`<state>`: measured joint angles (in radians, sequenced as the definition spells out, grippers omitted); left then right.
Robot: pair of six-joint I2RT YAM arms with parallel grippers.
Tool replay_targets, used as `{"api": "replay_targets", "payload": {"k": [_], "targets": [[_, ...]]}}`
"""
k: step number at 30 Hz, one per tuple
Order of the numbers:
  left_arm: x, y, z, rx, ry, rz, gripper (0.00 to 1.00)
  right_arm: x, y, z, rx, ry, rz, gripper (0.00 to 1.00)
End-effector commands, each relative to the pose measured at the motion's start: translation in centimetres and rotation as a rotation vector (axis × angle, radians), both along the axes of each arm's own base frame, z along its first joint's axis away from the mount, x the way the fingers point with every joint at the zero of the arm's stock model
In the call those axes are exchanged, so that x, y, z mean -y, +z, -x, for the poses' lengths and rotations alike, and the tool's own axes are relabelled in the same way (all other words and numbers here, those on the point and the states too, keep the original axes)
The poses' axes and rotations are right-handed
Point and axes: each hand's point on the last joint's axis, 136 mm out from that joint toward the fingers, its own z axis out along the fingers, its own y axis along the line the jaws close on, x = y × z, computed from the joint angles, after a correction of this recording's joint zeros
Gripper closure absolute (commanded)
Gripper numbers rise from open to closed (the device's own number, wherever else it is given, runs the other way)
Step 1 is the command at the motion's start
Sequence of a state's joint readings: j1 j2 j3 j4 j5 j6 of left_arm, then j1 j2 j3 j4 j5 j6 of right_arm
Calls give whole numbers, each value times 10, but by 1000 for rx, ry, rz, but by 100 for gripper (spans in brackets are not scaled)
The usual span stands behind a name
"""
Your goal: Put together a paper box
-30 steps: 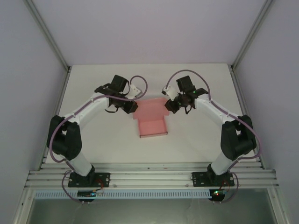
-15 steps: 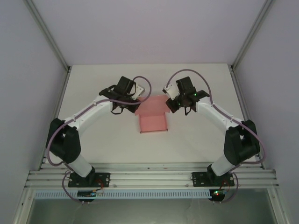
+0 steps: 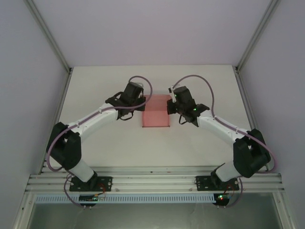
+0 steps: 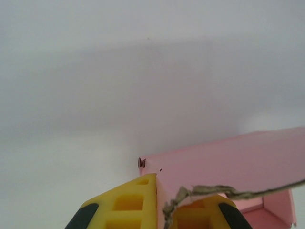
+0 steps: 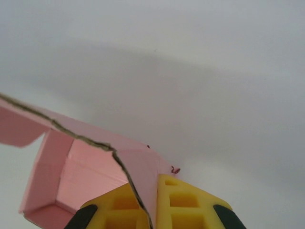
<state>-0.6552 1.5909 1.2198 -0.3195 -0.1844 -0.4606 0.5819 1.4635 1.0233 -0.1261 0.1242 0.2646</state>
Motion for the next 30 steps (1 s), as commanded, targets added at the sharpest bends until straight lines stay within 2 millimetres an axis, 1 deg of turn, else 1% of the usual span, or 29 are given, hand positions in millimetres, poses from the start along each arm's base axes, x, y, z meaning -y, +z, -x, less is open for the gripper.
{"api": "replay_targets", "payload": {"k": [1, 4, 6, 8, 11, 15, 19, 21, 26, 30], "targets": [[-8, 27, -13, 103, 196, 124, 100, 10, 30, -17, 90, -223, -145, 100], [-6, 36, -15, 161, 268, 134, 100, 10, 26, -19, 70, -273, -201, 100], [-8, 39, -15, 180, 315, 145, 100, 9, 23, -19, 64, -296, -218, 100], [-5, 39, -16, 192, 325, 181, 100, 7, 20, -19, 57, -293, -217, 100], [3, 34, -18, 195, 282, 184, 100, 3, 7, -15, 15, -271, -219, 100], [2, 17, -18, 177, 282, 147, 100, 3, -4, -15, 21, -275, -221, 100], [10, 1, -19, 157, 247, 141, 100, 0, -20, -12, -1, -245, -208, 100], [14, -9, -18, 137, 232, 132, 100, 3, -28, -11, -13, -252, -187, 100], [14, -33, -9, 99, 208, 130, 100, 6, -45, -6, -23, -261, -175, 100], [13, -43, 0, 86, 186, 147, 100, 10, -56, -2, -31, -271, -159, 100]]}}
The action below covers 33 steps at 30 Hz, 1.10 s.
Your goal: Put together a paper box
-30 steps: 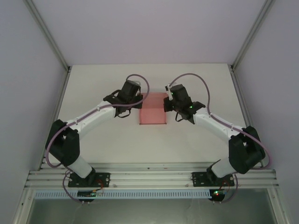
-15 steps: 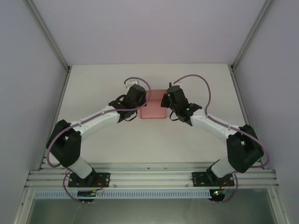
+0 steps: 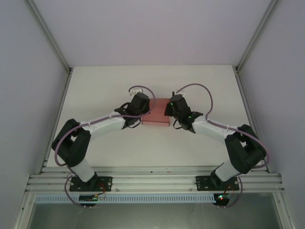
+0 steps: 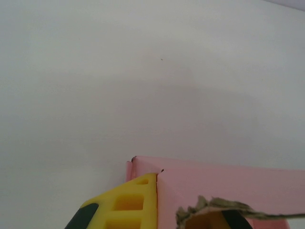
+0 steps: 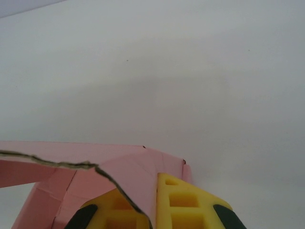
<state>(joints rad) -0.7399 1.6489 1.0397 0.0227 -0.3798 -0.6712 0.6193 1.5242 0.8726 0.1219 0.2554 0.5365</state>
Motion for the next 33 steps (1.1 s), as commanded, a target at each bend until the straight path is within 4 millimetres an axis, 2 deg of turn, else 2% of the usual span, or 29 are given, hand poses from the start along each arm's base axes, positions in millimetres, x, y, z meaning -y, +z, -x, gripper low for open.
{"api": "replay_targets", "payload": {"k": [1, 4, 9, 13, 16, 21, 26, 33], "targets": [[-1, -11, 10, -21, -20, 26, 100, 8, -20, 6, -37, -50, 3, 100], [-1, -17, 17, -20, -35, 18, 100, 7, -29, 10, -48, -55, 5, 100], [-1, -22, 26, -28, -39, 11, 100, -4, -20, 10, -64, -74, -41, 100], [-2, -24, 31, -18, -43, 6, 100, -9, -15, 17, -62, -74, 23, 100], [-2, -25, 38, -20, -71, 12, 98, -7, -21, 26, -59, -50, 63, 100], [7, -20, 59, -11, -189, 65, 78, 1, -32, 41, 7, 18, 135, 100], [7, -16, 85, -25, -270, 71, 60, 13, -47, 60, 25, 24, 169, 98], [11, 3, 117, -45, -358, 109, 12, 8, -49, 75, 63, 61, 220, 96]]}}
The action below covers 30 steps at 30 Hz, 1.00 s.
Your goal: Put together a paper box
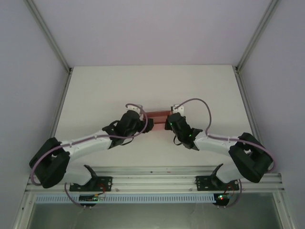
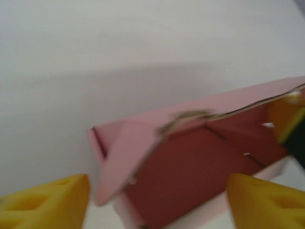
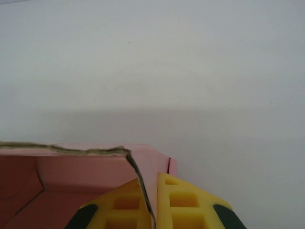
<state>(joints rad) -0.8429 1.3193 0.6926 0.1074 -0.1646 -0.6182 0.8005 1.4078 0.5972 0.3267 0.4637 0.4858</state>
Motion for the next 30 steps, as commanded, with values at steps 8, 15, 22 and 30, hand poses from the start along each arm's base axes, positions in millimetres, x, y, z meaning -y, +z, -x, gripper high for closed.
{"api": "replay_targets", "payload": {"k": [8, 15, 22, 30], "targets": [[-23, 28, 24, -66, 60, 14, 0, 4, -16, 23, -48, 39, 158, 85], [-37, 47, 28, -64, 103, 23, 0, 3, -19, 32, -64, 54, 172, 76], [-44, 64, 24, -99, 138, 78, 0, -2, -23, 47, -79, 111, 172, 65], [-65, 72, 9, -123, 217, 96, 0, 10, -4, 90, -110, 235, 168, 13]]}}
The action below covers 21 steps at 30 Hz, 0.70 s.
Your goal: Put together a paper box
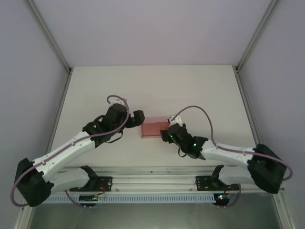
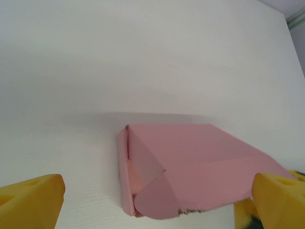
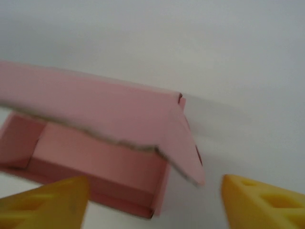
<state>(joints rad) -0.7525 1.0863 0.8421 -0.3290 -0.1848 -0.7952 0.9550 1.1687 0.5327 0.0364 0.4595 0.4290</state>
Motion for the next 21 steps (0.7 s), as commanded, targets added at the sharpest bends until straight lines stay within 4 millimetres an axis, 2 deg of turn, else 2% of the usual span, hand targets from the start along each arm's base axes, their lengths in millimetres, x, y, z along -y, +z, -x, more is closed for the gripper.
{"api": "replay_targets", "payload": {"k": [1, 4, 7, 10, 13, 17, 21], "targets": [[-5, 11, -1, -12, 9, 25, 0, 13, 0, 27, -53, 77, 32, 2], [-5, 15, -5, -3, 3, 28, 1, 19, 16, 45, -57, 152, -8, 1], [-3, 14, -11, -9, -8, 25, 0, 24, 47, 52, -13, 174, -71, 1], [1, 11, -18, -26, -22, 18, 0, 31, 84, 40, 55, 136, -125, 1], [4, 1, -25, -62, -32, 19, 0, 39, 103, 20, 53, 60, -151, 1], [13, -14, -34, -104, -59, 36, 0, 41, 100, -18, -75, -30, -213, 1], [18, -33, -37, -150, -79, 22, 0, 28, 79, -46, -171, -45, -241, 1]]}}
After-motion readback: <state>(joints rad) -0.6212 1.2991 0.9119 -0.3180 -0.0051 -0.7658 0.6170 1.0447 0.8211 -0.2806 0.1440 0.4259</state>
